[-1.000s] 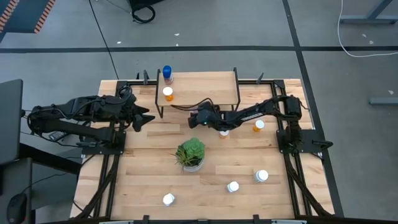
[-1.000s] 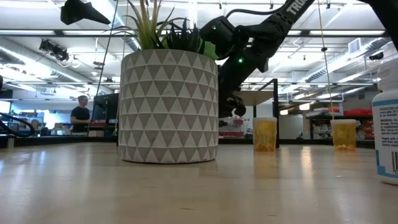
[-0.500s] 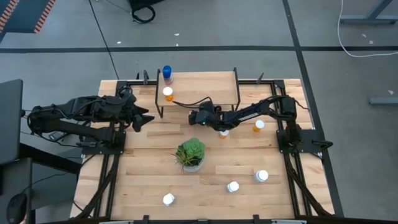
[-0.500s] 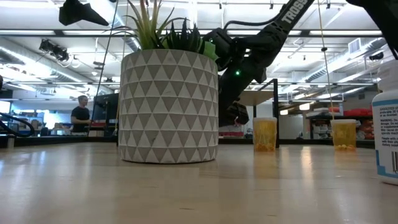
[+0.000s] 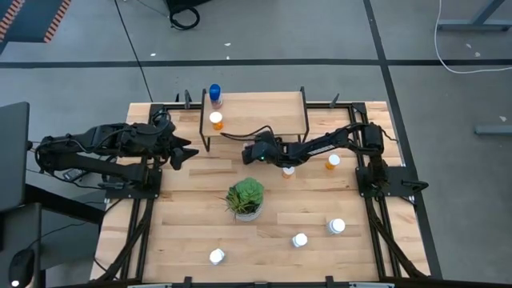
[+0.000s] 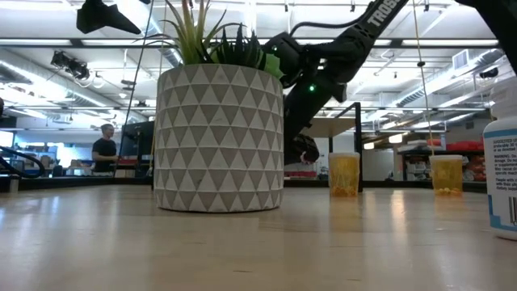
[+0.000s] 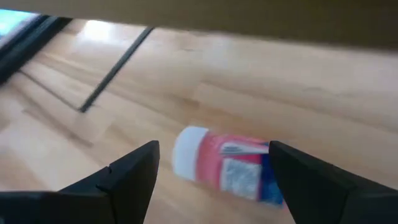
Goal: Pick and place medicine bottles onto shelf by color
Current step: Put the pink pill bottle on the shelf
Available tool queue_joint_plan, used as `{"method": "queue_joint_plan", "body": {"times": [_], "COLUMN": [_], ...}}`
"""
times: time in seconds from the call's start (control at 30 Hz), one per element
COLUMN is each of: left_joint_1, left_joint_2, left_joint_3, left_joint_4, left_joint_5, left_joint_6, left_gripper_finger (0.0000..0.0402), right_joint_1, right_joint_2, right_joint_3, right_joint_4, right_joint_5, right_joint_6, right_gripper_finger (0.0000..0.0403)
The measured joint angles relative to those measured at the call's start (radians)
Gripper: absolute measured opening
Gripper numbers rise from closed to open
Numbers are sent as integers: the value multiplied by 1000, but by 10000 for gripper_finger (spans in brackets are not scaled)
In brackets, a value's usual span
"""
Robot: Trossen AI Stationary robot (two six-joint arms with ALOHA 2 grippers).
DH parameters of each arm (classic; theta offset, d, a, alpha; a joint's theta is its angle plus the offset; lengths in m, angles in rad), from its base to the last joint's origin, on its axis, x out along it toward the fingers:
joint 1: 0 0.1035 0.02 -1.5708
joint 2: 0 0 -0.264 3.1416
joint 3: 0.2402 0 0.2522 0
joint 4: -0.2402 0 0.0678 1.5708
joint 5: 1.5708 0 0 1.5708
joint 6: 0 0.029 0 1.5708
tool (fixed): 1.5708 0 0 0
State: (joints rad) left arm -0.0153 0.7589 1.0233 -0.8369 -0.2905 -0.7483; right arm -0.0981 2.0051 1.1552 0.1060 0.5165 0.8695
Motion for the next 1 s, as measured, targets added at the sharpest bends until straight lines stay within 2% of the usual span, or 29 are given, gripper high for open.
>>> {"method": "queue_joint_plan", "body": {"times": [0.2,0.3,0.5,0.7,0.83,1.0], "left_joint_1": [0,0,0,0,0,0], "left_joint_2": [0,0,0,0,0,0], "left_joint_3": [0,0,0,0,0,0], "left_joint_4": [-1,-1,-4,-8,-8,-29], "left_joint_5": [0,0,-1,0,0,0], "left_joint_6": [0,2,2,1,-3,-3], "left_gripper_finger": [293,293,293,293,293,293], "right_joint_1": [55,73,92,111,138,161], "right_joint_2": [-22,-31,-34,-34,-11,22], "right_joint_3": [-6,-3,5,5,6,9], "right_joint_4": [-20,-5,5,6,1,29], "right_joint_5": [-191,-227,-11,320,353,459], "right_joint_6": [80,92,76,125,147,165], "right_gripper_finger": [310,310,310,310,310,310]}}
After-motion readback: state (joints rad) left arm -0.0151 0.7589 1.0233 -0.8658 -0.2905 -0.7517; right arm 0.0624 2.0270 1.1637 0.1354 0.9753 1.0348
